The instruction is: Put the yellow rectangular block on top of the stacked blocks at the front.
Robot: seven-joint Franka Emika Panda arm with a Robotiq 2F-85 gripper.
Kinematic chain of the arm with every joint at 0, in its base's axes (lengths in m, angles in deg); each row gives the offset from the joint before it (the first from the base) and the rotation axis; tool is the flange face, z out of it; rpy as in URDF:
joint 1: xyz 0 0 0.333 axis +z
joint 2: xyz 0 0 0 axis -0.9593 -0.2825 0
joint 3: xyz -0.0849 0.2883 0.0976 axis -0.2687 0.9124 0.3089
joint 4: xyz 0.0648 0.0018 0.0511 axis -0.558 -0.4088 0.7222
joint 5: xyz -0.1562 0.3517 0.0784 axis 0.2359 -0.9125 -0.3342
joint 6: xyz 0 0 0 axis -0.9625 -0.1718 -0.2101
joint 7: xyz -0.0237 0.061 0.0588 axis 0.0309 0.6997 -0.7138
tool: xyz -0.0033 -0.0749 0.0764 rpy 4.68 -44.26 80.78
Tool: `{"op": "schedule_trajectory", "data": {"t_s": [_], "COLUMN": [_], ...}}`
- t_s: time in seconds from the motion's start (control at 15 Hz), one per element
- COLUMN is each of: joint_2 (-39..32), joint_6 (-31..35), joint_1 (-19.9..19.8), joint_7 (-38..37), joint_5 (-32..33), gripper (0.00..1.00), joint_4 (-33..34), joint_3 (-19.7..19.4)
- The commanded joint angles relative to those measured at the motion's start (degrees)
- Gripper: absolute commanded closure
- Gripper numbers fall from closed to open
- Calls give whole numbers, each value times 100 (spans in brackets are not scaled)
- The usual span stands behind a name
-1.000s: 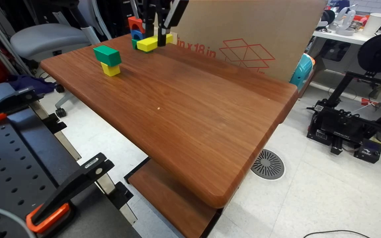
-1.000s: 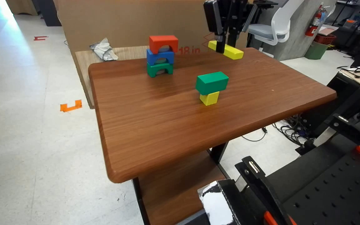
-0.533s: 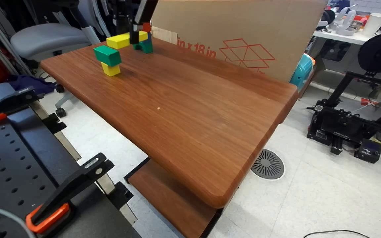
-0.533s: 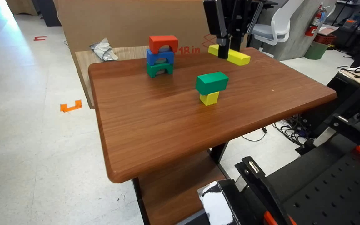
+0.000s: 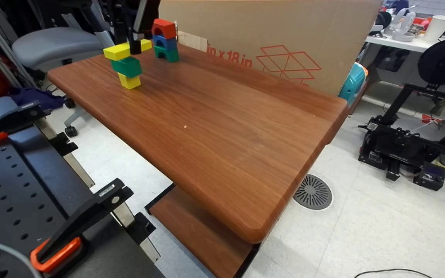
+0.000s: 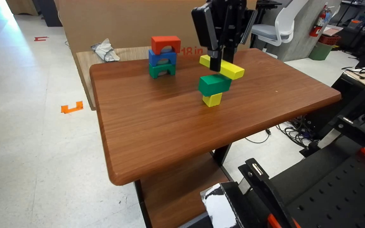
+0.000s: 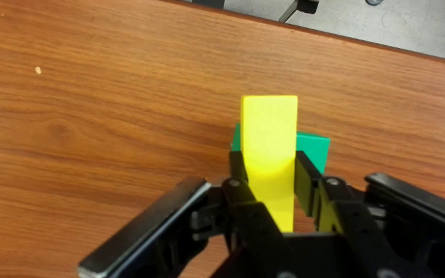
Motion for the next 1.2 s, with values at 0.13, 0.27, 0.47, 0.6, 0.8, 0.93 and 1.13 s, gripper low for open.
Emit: {"op": "schedule_trajectory", "data": {"t_s": [0.13,0.27,0.47,0.6,0.8,0.93,1.13], "joint_2": [220,208,212,222,233,234,247], "joint_6": [447,492,518,548,554,549,562], "joint_1": [146,184,226,237,234,228,217], "joint_7": [-295,-356,-426,-454,-470,-477,-486], "joint_5": [59,82,115,123,108,95,64], "gripper": [92,92,92,92,92,88,34], "joint_4": [-384,-418,-467,-489,-506,-509,-534], "joint_3": [-9,-15,-21,-23,-21,-18,-10]}}
